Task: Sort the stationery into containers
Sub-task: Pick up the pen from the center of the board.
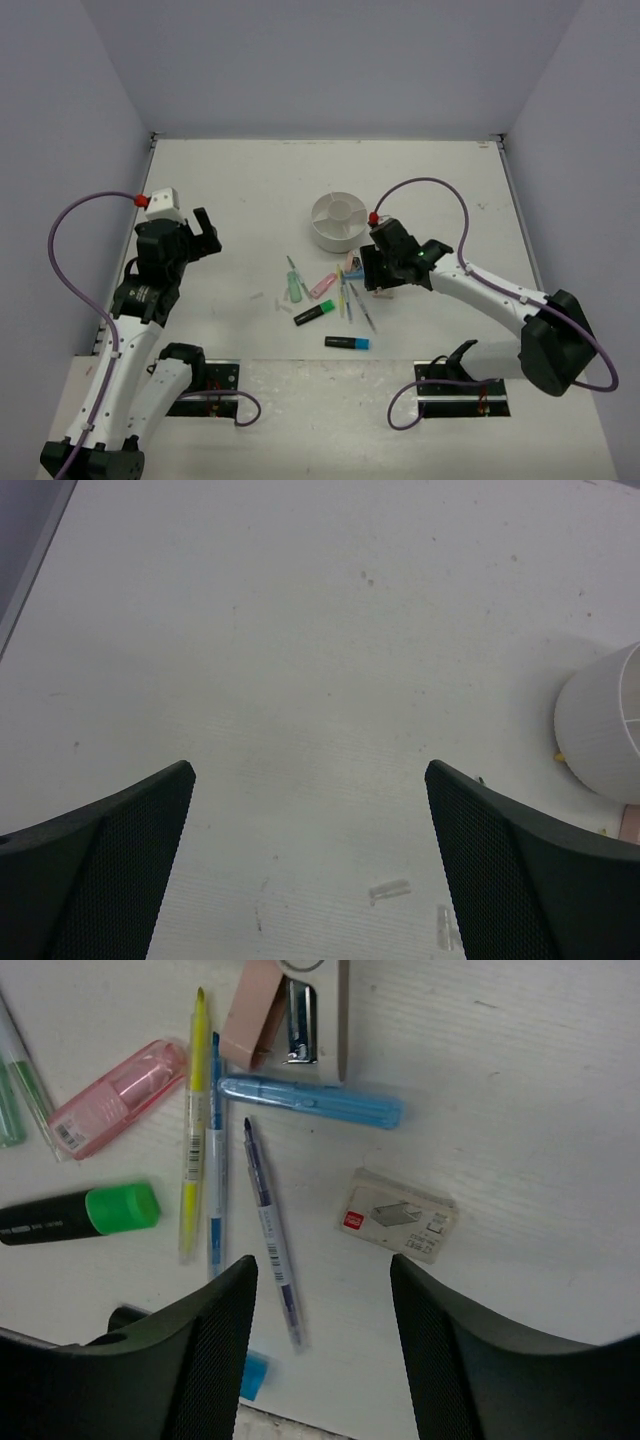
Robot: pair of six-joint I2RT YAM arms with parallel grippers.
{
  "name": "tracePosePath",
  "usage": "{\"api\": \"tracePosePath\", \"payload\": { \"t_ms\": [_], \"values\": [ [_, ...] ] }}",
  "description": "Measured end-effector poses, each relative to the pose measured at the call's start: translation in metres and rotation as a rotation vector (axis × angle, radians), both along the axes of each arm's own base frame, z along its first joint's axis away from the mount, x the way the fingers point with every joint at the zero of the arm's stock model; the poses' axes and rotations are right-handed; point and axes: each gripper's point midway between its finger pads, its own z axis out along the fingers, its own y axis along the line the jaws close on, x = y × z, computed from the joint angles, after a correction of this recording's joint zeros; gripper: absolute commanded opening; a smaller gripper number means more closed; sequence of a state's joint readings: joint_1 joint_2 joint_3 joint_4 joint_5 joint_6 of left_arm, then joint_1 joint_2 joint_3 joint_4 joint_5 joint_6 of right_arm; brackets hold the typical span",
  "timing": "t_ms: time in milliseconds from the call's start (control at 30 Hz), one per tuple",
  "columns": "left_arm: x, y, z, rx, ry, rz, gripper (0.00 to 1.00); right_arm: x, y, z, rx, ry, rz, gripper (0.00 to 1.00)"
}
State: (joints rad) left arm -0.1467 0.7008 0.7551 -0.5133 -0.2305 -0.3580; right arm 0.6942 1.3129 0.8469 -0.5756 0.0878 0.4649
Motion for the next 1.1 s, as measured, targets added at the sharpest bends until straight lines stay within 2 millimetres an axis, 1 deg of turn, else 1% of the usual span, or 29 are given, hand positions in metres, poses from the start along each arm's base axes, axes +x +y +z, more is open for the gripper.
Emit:
{"api": "tracePosePath", "payload": {
  "t_ms": [67,200,233,367,567,600,633,833,1000,1100],
  "values": [
    [0.000,-0.001,0.000,-0.003,0.000,-0.006,1.00,-0.009,0.009,-0.011,-0.028,0.030,0.041,0.46],
    [0.000,-0.004,0.000,-0.010,0.001,-0.020,1.00,-0.028,0.020,-0.035,-0.089,0.093,0.102,0.37],
    [0.000,-0.005,0.000,-0.011,0.001,-0.023,1.00,-0.030,0.021,-0.039,-0.103,0.106,0.108,0.34],
    [0.000,-0.007,0.000,-0.017,0.002,-0.034,1.00,-0.034,0.018,-0.054,-0.149,0.136,0.103,0.31],
    [0.000,-0.008,0.000,-0.020,0.002,-0.042,1.00,-0.033,0.021,-0.059,-0.164,0.150,0.104,0.29],
    [0.000,-0.008,0.000,-0.020,0.002,-0.042,1.00,-0.032,0.022,-0.059,-0.165,0.150,0.105,0.28],
    [0.000,-0.008,0.000,-0.021,0.002,-0.043,1.00,-0.032,0.023,-0.060,-0.165,0.151,0.106,0.24],
    [0.000,-0.008,0.000,-0.021,0.002,-0.043,1.00,-0.029,0.026,-0.065,-0.177,0.164,0.108,0.21],
    [0.000,-0.009,-0.001,-0.027,0.003,-0.041,1.00,-0.028,0.029,-0.065,-0.178,0.164,0.106,0.01],
    [-0.001,-0.013,0.001,-0.051,-0.003,-0.046,1.00,-0.028,0.028,-0.065,-0.181,0.162,0.105,0.00]
  ]
}}
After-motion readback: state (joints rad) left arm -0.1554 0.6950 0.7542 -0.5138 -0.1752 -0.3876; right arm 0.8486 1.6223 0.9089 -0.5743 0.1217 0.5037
